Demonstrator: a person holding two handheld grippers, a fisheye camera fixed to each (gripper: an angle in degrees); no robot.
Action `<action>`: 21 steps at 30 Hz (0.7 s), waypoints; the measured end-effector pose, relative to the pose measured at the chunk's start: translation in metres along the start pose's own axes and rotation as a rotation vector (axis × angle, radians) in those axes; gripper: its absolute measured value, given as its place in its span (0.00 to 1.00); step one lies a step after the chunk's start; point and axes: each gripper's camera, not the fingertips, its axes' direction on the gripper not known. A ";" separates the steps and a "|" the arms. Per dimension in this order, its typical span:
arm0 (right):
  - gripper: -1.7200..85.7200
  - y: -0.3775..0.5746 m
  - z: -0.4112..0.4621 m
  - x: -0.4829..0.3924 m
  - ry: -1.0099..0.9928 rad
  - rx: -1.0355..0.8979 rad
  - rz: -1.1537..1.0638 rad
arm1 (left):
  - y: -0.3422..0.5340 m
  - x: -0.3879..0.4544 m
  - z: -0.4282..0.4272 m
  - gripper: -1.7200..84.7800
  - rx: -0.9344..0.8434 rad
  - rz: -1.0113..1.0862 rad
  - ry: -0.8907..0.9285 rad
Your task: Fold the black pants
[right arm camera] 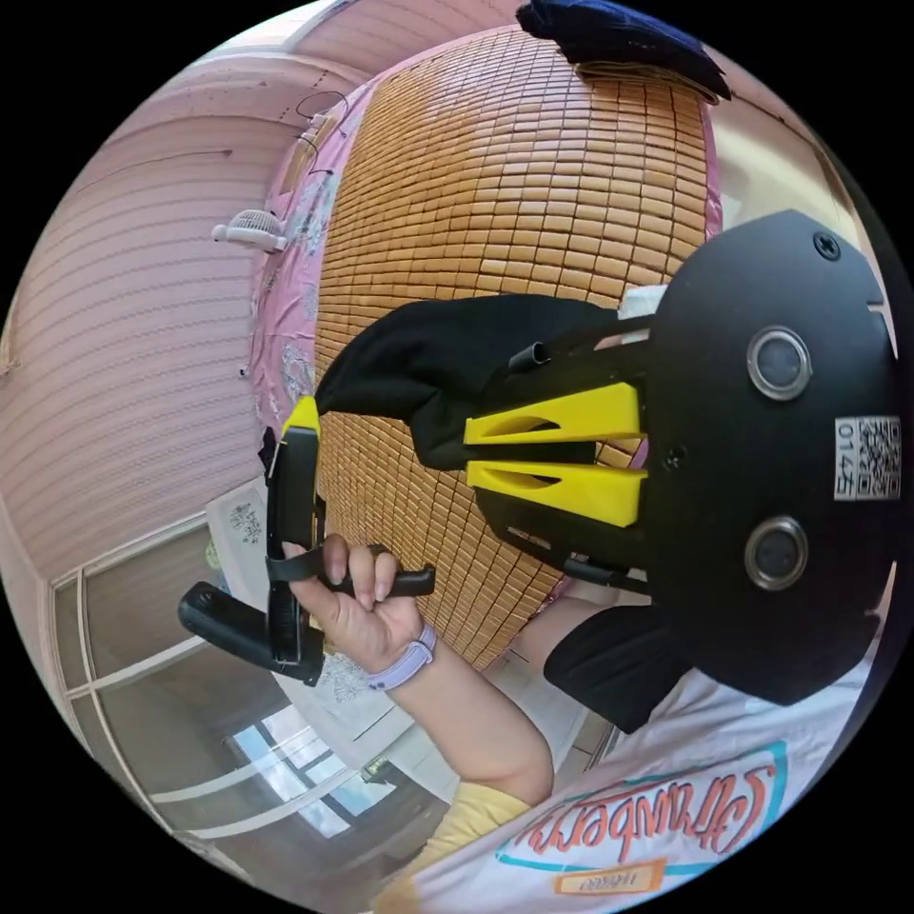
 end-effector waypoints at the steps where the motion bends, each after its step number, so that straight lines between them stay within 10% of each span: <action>1: 0.04 0.001 0.000 -0.003 -0.015 -0.011 -0.020 | 0.022 -0.011 -0.008 0.01 -0.001 -0.089 -0.015; 9: 0.05 0.046 0.132 -0.031 -0.115 -0.472 -0.217 | 0.182 -0.092 0.040 0.01 -0.177 -0.682 -0.195; 21: 0.06 0.034 0.099 -0.014 -0.216 -0.435 -0.267 | 0.155 -0.124 0.055 0.01 -0.196 -0.701 -0.299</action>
